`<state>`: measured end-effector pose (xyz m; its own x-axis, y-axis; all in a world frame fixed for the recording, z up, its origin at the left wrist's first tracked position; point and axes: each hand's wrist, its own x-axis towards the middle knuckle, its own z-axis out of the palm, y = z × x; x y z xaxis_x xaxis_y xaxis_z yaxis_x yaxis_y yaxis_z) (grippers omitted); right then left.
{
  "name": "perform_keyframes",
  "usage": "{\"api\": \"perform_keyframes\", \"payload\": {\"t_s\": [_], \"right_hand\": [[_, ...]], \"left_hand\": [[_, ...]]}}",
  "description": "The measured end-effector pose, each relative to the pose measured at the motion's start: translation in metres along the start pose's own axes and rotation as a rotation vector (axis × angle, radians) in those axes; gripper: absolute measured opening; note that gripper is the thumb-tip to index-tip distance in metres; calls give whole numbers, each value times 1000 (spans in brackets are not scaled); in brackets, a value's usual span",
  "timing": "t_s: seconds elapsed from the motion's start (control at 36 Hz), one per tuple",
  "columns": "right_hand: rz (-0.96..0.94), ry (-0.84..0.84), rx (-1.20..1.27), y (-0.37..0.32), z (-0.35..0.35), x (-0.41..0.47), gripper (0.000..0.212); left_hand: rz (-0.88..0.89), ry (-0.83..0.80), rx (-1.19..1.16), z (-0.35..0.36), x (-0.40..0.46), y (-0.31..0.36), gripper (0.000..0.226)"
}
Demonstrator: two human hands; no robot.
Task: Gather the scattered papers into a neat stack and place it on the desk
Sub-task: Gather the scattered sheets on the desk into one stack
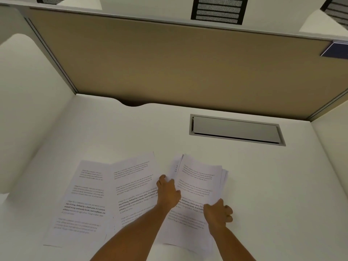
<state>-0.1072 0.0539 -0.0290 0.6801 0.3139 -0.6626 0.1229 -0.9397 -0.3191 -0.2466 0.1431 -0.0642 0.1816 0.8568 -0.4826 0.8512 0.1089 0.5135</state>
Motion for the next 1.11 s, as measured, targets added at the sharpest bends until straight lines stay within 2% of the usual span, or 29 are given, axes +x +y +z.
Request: {"api": "perform_keyframes", "payload": {"t_s": [0.28,0.36,0.58,0.75,0.86,1.03,1.11], "right_hand": [[-47,-7,79,-5,6,7,65],[-70,-20,121,-5,7,7,63],[-87,-78,225,-13,8,6,73],[-70,-146,376,-12,5,11,79],[-27,-189,572,-10,1,18,82],[86,-274,697,-8,-7,32,58],[20,-356,681,-7,-11,31,38]], "left_hand": [[19,-21,-79,2,10,0,49],[23,-10,-13,0,12,0,53],[59,12,110,-5,14,-6,58],[68,3,91,-8,13,-9,56],[65,-2,80,-9,12,-10,56],[54,-14,55,-11,9,-13,56],[35,-13,32,-14,7,-14,56]]}}
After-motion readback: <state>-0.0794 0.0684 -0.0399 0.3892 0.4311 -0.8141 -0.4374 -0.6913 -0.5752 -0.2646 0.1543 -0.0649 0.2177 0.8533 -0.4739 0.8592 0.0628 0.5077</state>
